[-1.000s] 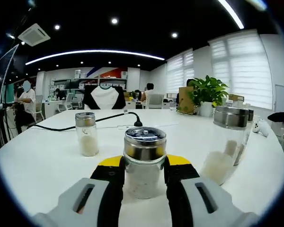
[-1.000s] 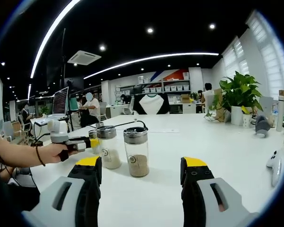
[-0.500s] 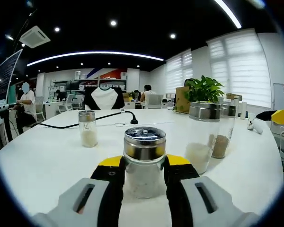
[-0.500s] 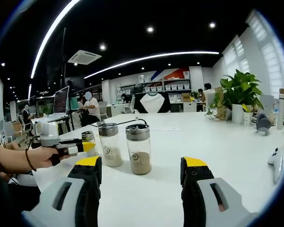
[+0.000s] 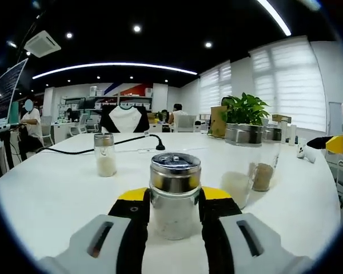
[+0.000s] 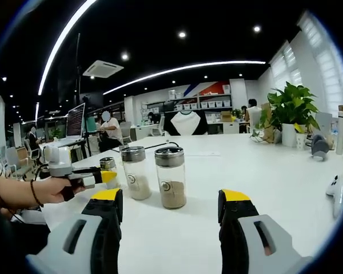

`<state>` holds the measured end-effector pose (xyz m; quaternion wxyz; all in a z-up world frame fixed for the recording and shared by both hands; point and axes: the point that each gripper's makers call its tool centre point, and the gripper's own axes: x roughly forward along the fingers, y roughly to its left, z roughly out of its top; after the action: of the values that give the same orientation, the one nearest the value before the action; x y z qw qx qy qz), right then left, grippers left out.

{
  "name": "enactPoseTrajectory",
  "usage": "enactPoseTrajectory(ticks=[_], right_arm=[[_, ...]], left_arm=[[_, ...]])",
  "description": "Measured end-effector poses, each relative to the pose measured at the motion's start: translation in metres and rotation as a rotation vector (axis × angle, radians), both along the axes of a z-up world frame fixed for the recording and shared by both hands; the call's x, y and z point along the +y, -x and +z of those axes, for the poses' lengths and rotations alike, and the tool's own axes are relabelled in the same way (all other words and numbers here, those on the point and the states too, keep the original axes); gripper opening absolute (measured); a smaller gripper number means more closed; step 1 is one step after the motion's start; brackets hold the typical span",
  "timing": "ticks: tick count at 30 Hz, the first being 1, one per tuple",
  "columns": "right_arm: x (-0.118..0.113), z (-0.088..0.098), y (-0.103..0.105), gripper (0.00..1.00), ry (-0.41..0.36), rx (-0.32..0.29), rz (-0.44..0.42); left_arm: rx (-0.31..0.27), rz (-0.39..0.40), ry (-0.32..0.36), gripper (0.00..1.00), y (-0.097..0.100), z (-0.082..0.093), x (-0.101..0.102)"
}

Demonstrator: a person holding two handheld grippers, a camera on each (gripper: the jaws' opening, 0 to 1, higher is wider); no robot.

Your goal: Rotate the seasoning bottle until the label or dispensing opening points toward the visible target arrow and the bottle remains upright within the marked orientation range

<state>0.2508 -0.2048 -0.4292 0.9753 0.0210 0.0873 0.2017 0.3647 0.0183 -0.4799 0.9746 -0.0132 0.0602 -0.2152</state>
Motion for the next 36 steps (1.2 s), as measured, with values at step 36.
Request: enactPoseTrajectory(ticks=[36], right_arm=[[-0.005,0.009,0.006,0.70,0.017,-0.013,-0.013]], left_arm=[[0.055,-0.775,-0.076,0.36,0.007,0.003,-0.021]])
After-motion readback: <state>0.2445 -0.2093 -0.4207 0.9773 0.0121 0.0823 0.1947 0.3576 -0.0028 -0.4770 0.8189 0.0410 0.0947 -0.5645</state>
